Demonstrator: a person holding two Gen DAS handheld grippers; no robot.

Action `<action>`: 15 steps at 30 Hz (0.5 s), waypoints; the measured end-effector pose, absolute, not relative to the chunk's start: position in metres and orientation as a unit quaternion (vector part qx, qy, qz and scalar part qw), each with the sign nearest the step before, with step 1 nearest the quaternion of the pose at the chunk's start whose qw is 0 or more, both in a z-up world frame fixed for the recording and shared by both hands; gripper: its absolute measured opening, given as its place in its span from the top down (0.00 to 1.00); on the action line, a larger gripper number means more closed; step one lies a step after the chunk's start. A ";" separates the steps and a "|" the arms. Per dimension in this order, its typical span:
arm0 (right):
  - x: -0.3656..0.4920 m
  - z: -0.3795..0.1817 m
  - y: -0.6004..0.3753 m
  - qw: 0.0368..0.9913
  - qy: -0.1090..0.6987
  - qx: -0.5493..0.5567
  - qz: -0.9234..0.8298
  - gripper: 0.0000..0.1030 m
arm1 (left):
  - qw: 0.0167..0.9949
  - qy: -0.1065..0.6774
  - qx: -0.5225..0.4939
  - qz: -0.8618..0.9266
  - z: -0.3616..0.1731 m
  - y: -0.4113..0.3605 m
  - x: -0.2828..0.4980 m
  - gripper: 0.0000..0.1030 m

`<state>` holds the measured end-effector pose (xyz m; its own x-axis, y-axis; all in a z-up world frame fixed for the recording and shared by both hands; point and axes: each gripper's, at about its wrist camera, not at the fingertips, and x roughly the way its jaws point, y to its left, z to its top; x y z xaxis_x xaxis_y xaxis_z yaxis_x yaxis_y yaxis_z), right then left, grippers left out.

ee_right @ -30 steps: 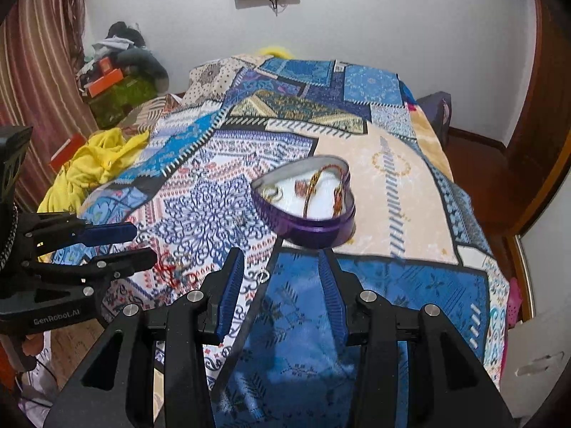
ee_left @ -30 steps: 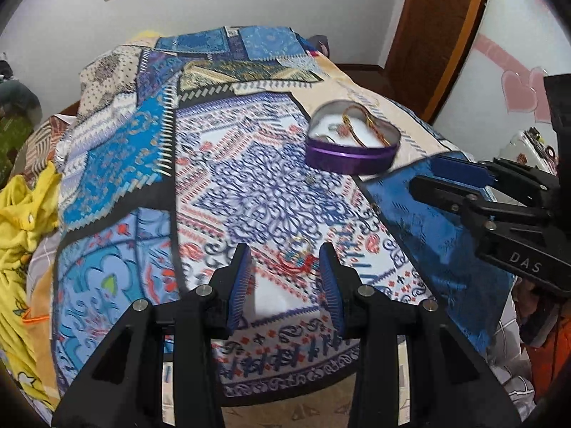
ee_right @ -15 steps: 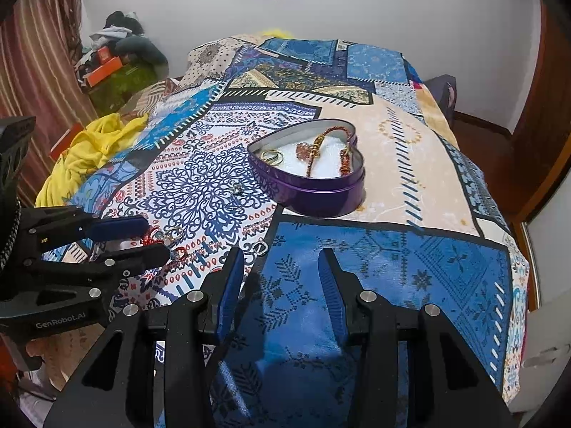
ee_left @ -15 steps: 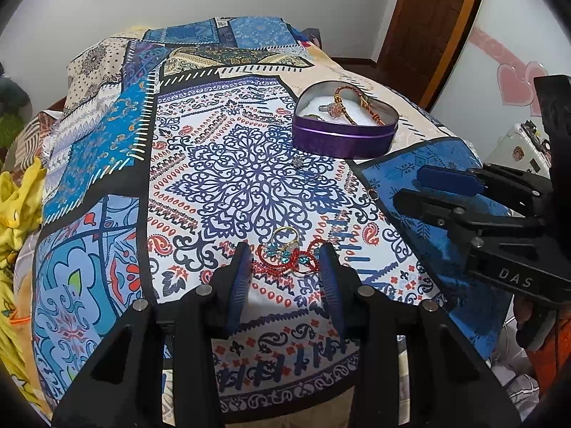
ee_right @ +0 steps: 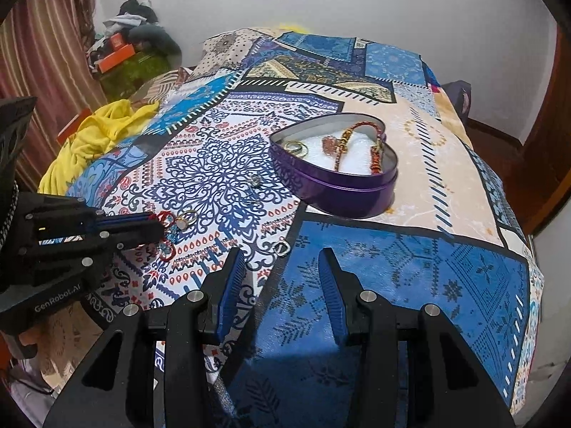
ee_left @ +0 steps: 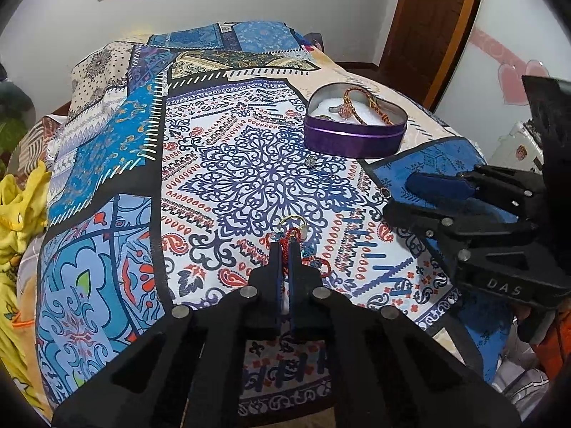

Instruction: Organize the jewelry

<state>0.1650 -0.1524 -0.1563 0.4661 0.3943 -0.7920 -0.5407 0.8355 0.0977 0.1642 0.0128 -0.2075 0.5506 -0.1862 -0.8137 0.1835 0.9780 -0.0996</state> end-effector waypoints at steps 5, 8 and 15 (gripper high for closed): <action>0.165 -0.158 -0.147 0.847 0.439 -0.086 0.286 0.69 | 0.886 0.451 0.004 -0.104 -0.202 0.014 0.161 0.99; 0.168 -0.160 -0.146 0.847 0.440 -0.085 0.284 0.75 | 0.894 0.438 0.011 -0.097 -0.194 0.014 0.159 0.99; 0.171 -0.161 -0.145 0.849 0.444 -0.087 0.272 0.88 | 0.906 0.413 0.006 -0.095 -0.175 0.018 0.158 0.99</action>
